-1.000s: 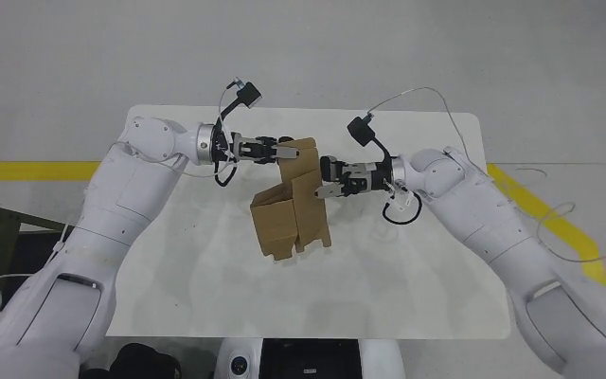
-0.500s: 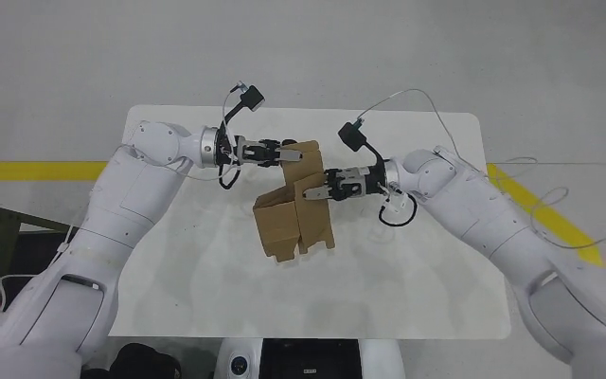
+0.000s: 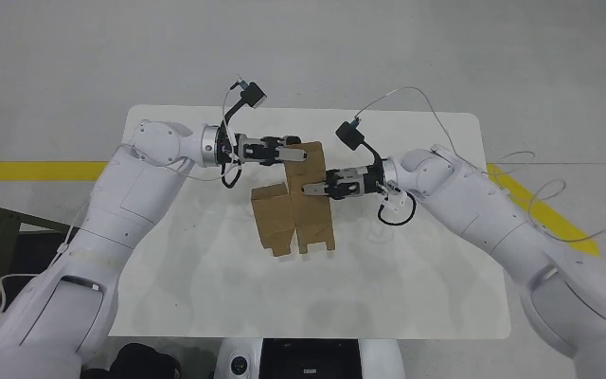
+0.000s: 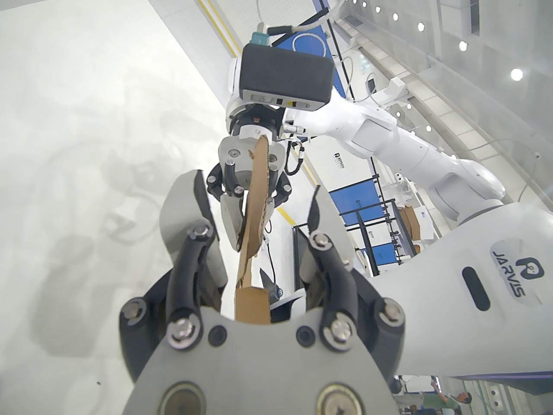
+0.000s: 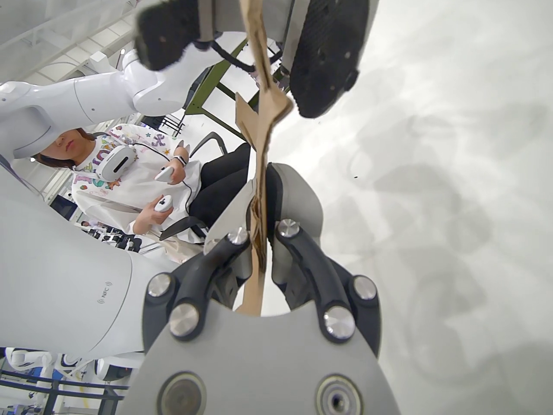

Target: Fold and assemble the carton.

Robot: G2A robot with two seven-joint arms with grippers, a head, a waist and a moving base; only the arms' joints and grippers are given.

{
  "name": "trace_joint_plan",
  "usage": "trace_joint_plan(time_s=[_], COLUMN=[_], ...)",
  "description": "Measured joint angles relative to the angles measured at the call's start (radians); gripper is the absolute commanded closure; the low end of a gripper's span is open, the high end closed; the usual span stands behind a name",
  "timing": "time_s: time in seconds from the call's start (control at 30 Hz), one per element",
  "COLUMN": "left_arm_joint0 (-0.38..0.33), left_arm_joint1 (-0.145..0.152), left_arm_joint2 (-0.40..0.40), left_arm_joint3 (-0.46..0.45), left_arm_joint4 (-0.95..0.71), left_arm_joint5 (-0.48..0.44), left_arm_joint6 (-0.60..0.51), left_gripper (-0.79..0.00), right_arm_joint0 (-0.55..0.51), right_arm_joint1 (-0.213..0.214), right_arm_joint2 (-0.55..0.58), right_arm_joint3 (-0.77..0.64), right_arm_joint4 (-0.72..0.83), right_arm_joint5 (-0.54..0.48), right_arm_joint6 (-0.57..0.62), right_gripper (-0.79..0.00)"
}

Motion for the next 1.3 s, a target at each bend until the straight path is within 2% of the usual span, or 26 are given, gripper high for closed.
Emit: trace_joint_plan(time_s=[0.27, 0.53, 0.87, 1.17, 1.2, 1.27, 1.3], left_arm_joint0=[0.028, 0.104, 0.178, 0.201, 0.202, 0.203, 0.203], left_arm_joint1=[0.028, 0.066, 0.098, 0.109, 0.11, 0.11, 0.111], left_arm_joint2=[-0.056, -0.097, -0.093, -0.075, -0.074, -0.071, -0.07], left_arm_joint3=[-0.024, -0.045, -0.102, -0.129, -0.129, -0.134, -0.137], left_arm_joint4=[0.039, 0.104, 0.159, 0.178, 0.177, 0.17, 0.168], left_arm_joint5=[-0.051, -0.083, -0.09, -0.096, -0.096, -0.096, -0.096], left_arm_joint6=[0.051, 0.083, 0.09, 0.096, 0.096, 0.097, 0.096], left_gripper=[-0.785, -0.785, -0.785, -0.785, -0.751, -0.366, -0.219], right_arm_joint0=[-0.014, -0.046, -0.098, -0.129, -0.132, -0.137, -0.139], right_arm_joint1=[0.009, 0.024, 0.023, 0.012, 0.011, 0.007, 0.006], right_arm_joint2=[0.034, 0.107, 0.207, 0.275, 0.28, 0.29, 0.294], right_arm_joint3=[0.011, 0.026, 0.049, 0.06, 0.06, 0.059, 0.059], right_arm_joint4=[0.061, 0.089, 0.102, 0.084, 0.081, 0.077, 0.075], right_arm_joint5=[0.0, 0.0, 0.0, 0.0, 0.0, 0.0, 0.0], right_arm_joint6=[0.0, 0.0, 0.0, 0.0, 0.0, 0.0, 0.0], right_gripper=[0.0, 0.0, 0.0, 0.0, 0.0, 0.0, 0.0])
